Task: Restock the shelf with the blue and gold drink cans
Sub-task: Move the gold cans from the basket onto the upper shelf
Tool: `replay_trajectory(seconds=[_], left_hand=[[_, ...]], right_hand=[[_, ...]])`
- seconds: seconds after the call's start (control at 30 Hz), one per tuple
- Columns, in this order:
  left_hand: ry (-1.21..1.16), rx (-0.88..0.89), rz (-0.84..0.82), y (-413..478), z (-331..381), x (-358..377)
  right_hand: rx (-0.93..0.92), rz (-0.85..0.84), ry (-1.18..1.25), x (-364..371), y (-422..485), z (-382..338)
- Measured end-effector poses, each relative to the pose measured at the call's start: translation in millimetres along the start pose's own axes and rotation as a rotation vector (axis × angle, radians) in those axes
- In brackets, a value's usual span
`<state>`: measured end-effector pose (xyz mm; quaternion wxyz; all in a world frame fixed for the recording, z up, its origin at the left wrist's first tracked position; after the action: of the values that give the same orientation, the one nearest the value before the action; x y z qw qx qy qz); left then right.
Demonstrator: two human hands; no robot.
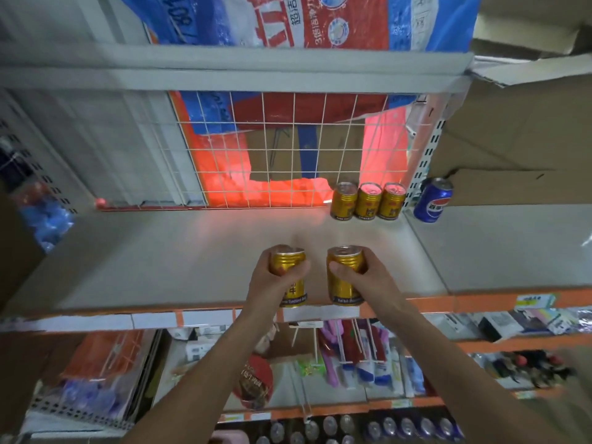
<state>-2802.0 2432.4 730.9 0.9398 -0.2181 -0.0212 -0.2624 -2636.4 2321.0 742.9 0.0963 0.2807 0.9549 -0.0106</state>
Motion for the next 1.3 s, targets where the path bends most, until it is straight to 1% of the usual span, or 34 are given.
replay_trajectory(seconds=[0.1, 0.2, 0.33, 0.4, 0.57, 0.67, 0.73, 0.87, 0.93, 1.03, 1.1, 1.2, 1.3], left_hand=[[0.034, 0.043, 0.036, 24, -4, 8], [0.098, 0.082, 0.053, 43, -11, 17], [0.129, 0.202, 0.101, 55, -16, 26], [0.148, 0.234, 0.116, 58, -17, 29], [0.225, 0.213, 0.125, 58, -29, 37], [0.300, 0.210, 0.101, 53, -34, 37], [0.384, 0.191, 0.067, 52, -36, 31], [0.470, 0.172, 0.014, 52, -43, 17], [0.466, 0.169, 0.047, 50, -45, 18], [0.441, 0.139, 0.183, 50, -49, 20], [0.447, 0.132, 0.245, 52, -52, 20], [0.478, 0.148, 0.265, 58, -51, 22], [0.524, 0.201, 0.285, 66, -41, 21]], right_hand=[[-0.005, -0.021, 0.036, 1, 25, 13], [-0.038, -0.055, 0.019, 0, 48, 30], [-0.064, -0.110, 0.014, -4, 71, 52], [-0.098, -0.141, -0.007, -7, 77, 56], [-0.220, -0.219, -0.085, -10, 80, 66], [-0.262, -0.272, -0.141, -12, 82, 74], [-0.295, -0.340, -0.209, -18, 81, 78], [-0.239, -0.472, -0.254, -37, 76, 81], [-0.224, -0.443, -0.276, -40, 77, 80], [-0.219, -0.382, -0.298, -35, 78, 81], [-0.214, -0.344, -0.293, -31, 81, 83], [-0.199, -0.273, -0.282, -27, 81, 89], [-0.179, -0.244, -0.284, -24, 84, 91]])
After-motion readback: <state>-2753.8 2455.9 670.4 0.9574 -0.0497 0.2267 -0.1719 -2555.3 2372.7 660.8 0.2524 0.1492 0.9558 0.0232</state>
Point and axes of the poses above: each hand's wrist, its own y-axis towards the middle knuckle, its own x-axis out of the palm, z = x × y, the point moved 2 cm from there along y, towards the middle knuckle, and after that the axes turned 13 degrees about -x, right-handed, at the moved point
